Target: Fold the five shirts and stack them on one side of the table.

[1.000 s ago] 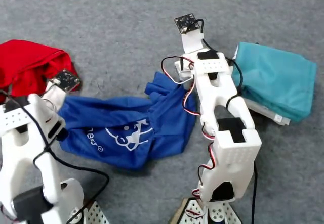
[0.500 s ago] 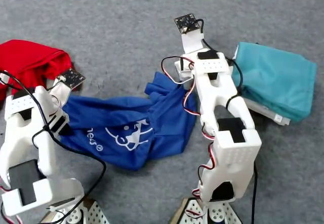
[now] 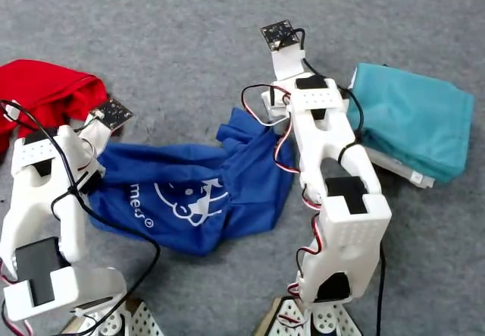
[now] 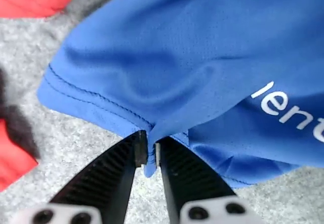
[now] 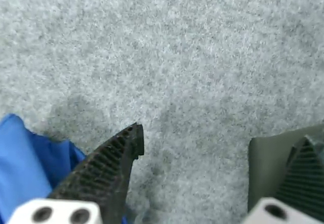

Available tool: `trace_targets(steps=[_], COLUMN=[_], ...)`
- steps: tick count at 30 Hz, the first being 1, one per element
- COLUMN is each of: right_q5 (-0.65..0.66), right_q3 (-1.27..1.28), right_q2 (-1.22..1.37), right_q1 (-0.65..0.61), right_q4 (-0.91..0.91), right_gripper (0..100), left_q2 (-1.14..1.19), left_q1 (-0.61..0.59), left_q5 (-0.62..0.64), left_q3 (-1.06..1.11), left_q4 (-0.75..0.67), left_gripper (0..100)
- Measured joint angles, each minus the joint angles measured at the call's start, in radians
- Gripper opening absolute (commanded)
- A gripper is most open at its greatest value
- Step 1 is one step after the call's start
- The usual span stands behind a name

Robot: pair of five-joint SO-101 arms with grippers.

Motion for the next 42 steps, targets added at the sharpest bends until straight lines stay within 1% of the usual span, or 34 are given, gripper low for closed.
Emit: trace_targets(steps=[1, 7, 10, 14, 16, 19, 23, 27, 30, 34, 38, 42], right_q5=[0.0, 0.0, 0.0, 0.0, 0.0, 0.0, 0.008, 0.097, 0.146, 0.198, 0.203, 0.203], right_q3=[0.0, 0.0, 0.0, 0.0, -0.021, -0.092, -0.221, -0.396, -0.529, -0.663, -0.637, -0.496], right_q2=[0.0, 0.0, 0.0, 0.0, 0.0, 0.0, 0.0, 0.011, 0.046, 0.106, 0.121, 0.123], right_q1=[0.0, 0.0, 0.0, 0.0, 0.0, 0.0, 0.0, -0.028, -0.06, -0.11, -0.163, -0.213], right_q4=[0.0, 0.0, 0.0, 0.0, 0.028, 0.138, 0.331, 0.589, 0.773, 0.959, 0.994, 0.994], right_gripper=[42.6, 42.6, 42.6, 42.6, 42.6, 42.6, 42.6, 42.6, 42.6, 42.6, 42.5, 42.5], left_q2=[0.0, 0.002, 0.002, 0.003, 0.003, 0.003, 0.006, 0.006, 0.006, 0.032, 0.114, 0.226], left_q1=[0.0, 0.0, 0.0, 0.0, 0.0, -0.002, -0.008, -0.008, -0.008, -0.008, -0.008, -0.037], left_q5=[0.0, 0.0, 0.0, 0.0, 0.012, 0.081, 0.176, 0.261, 0.371, 0.559, 0.689, 0.801], left_q3=[0.0, 0.0, -0.037, -0.166, -0.249, -0.362, -0.491, -0.559, -0.562, -0.503, -0.43, -0.425], left_q4=[0.0, 0.0, 0.014, 0.144, 0.207, 0.242, 0.245, 0.241, 0.17, 0.011, -0.129, -0.229], left_gripper=[1, 2, 2, 2, 2, 2, 2, 2, 2, 2, 2, 2])
